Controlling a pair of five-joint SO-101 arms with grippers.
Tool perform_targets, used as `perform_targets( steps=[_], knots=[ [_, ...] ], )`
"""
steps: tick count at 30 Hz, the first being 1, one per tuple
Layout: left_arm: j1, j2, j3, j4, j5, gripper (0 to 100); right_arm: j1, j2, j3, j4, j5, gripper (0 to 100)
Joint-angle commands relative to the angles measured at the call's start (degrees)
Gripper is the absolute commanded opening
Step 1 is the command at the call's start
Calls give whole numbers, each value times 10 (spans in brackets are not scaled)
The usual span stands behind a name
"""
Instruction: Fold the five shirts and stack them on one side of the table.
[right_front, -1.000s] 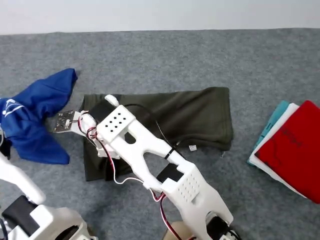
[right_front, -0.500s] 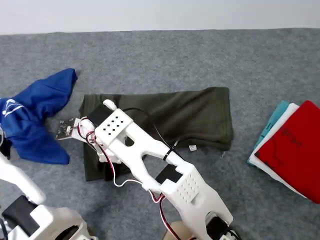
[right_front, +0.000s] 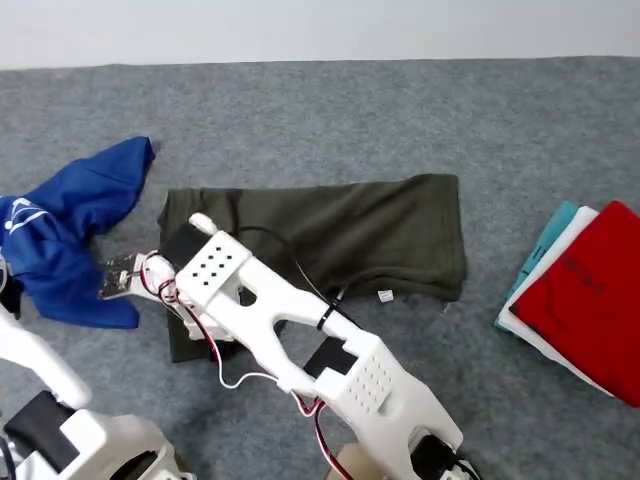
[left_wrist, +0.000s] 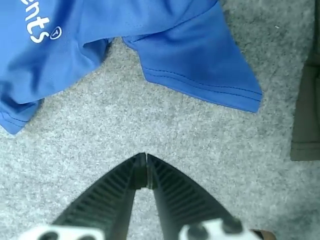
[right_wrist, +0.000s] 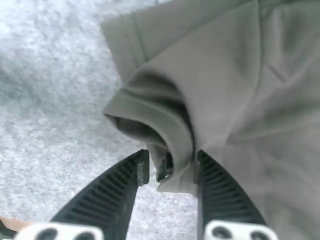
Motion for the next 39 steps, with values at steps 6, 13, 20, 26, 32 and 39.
perform_targets(
  steps=[6, 13, 20, 26, 32, 39],
  knots=[
    [-2, -30, -3, -9, -7, 8, 16, 12, -5, -46, -2, 52],
    [-2, -30, -3, -8, -7, 8, 7, -13, -16, 9, 64, 12],
    [-2, -30, -3, -9, -7, 8, -29, -80, 19, 23, 64, 12],
    [-2, -30, -3, -9, -7, 8, -68, -93, 61, 22, 64, 12],
    [-2, -30, -3, -9, -7, 8, -48, -92, 58, -13, 65, 13],
    [-2, -30, -3, -8, -7, 8, 14, -95, 57, -121, 62, 13]
  ],
)
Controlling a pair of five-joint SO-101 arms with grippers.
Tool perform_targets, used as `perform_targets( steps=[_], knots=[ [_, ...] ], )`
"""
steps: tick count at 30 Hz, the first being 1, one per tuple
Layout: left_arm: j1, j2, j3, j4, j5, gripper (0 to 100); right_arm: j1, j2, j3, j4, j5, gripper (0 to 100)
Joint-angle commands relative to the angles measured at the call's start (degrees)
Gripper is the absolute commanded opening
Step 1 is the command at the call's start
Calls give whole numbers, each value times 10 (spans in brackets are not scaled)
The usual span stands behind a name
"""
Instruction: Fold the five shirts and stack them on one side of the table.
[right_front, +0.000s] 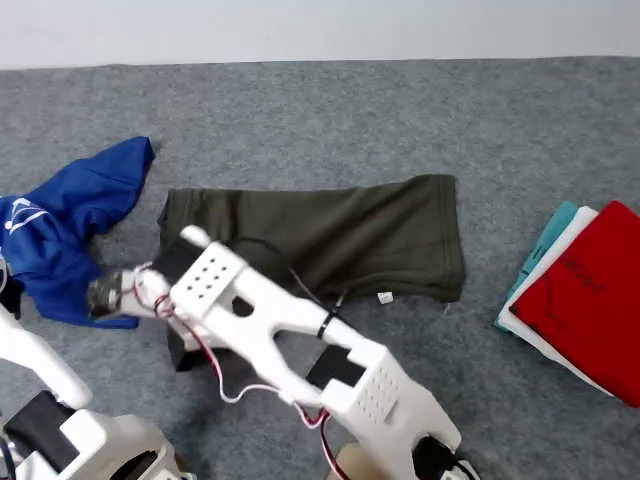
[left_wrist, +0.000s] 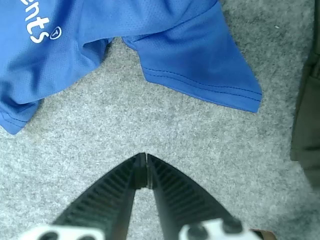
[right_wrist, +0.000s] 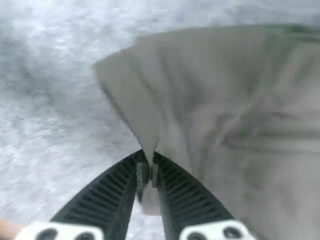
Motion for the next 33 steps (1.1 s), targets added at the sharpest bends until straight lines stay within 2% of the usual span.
perform_targets(
  steps=[1, 5, 14, 23, 27, 33],
  knots=[
    [-2, -30, -3, -8, -7, 8, 39, -42, -6, -61, 1, 13],
    [-2, -30, -3, -8, -7, 8, 74, -40, -6, -115, -20, 13],
    [1, -30, -3, -6, -6, 8, 156, -16, -5, -203, -18, 13],
    [2, -30, -3, -6, -6, 8, 199, 42, -6, -245, -18, 17],
    [2, -30, -3, -6, -6, 8, 205, 50, -6, -247, -18, 88],
    [2, -30, -3, -6, -6, 8, 241, 65, -6, -243, -18, 101]
  ],
)
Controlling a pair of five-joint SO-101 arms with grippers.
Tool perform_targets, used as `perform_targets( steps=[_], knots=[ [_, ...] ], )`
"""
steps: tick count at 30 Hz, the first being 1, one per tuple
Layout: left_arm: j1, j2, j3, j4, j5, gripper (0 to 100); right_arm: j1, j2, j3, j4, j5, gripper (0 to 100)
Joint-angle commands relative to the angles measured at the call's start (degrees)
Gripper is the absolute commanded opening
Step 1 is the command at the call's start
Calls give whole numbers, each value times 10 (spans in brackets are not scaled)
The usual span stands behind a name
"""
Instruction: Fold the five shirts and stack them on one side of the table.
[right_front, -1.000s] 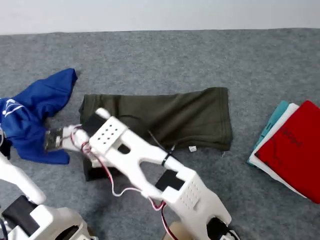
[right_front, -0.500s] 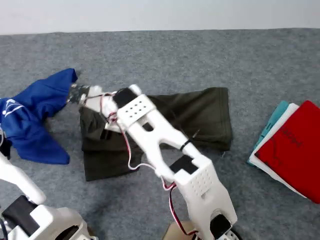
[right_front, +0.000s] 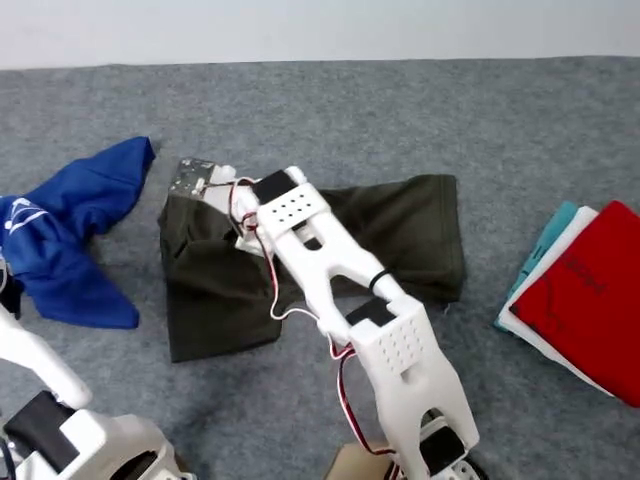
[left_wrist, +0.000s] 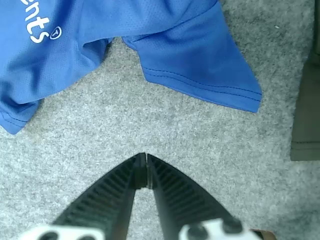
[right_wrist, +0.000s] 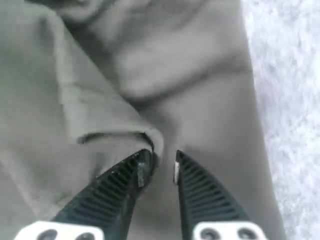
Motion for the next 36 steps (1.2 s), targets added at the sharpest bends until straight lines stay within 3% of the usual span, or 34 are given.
perform_targets(
  steps=[1, 8, 19, 29, 36],
  knots=[
    [2, -30, -3, -6, -6, 8, 32, -8, -7, -3, -3, 101],
    [2, -30, -3, -5, -6, 8, 44, -63, -7, 54, -5, 101],
    [3, -30, -3, -7, -6, 8, -57, -128, -4, 150, -25, 96],
    [3, -30, -3, -8, -6, 8, 64, 12, 4, 97, -12, 96],
    [7, -57, -28, -6, -6, 8, 53, -25, -88, 153, -16, 97]
  ],
)
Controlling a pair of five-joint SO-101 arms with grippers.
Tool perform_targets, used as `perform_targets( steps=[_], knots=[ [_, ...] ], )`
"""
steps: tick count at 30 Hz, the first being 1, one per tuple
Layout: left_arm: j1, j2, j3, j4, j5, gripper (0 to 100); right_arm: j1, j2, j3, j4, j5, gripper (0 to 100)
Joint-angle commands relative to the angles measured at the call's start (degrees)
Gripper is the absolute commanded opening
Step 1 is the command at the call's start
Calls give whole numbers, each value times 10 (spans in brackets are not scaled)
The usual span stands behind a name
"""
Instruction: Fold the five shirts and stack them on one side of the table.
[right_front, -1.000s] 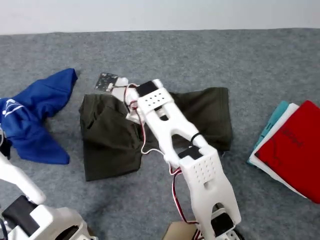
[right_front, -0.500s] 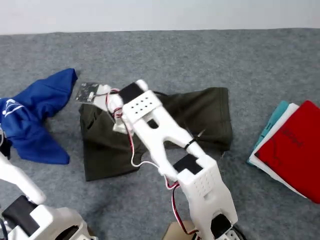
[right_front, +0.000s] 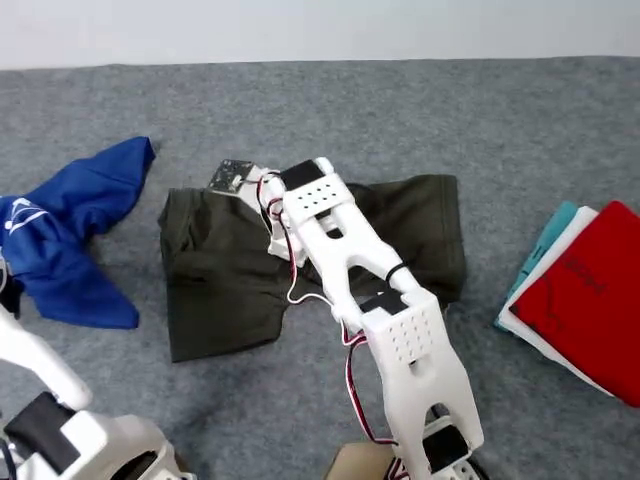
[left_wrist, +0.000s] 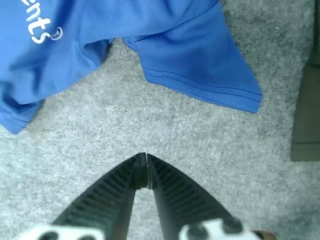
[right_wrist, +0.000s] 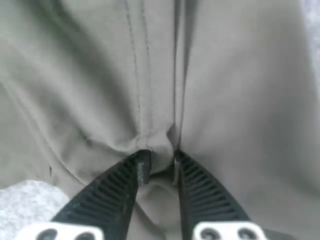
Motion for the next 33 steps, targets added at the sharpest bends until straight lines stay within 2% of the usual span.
perform_targets(
  steps=[1, 6, 9, 13, 18, 24, 33],
  knots=[
    [14, -56, -36, -6, -6, 8, 2, -51, -84, 29, 3, 97],
    [101, -94, -45, -10, -2, 9, 25, -73, -155, 57, -24, 99],
    [176, -77, -44, -30, 47, 24, 71, -72, -159, 52, -33, 99],
    [268, -11, -45, -88, 108, 73, 146, -49, -159, 33, -33, 98],
    [351, 109, -66, -149, 123, 79, 215, -3, -161, 7, -33, 98],
    [379, 281, -207, -130, 123, 80, 261, 39, -161, 13, -33, 98],
    [384, 564, -565, 11, 120, 106, 314, 86, -162, -39, -33, 98]
  ],
)
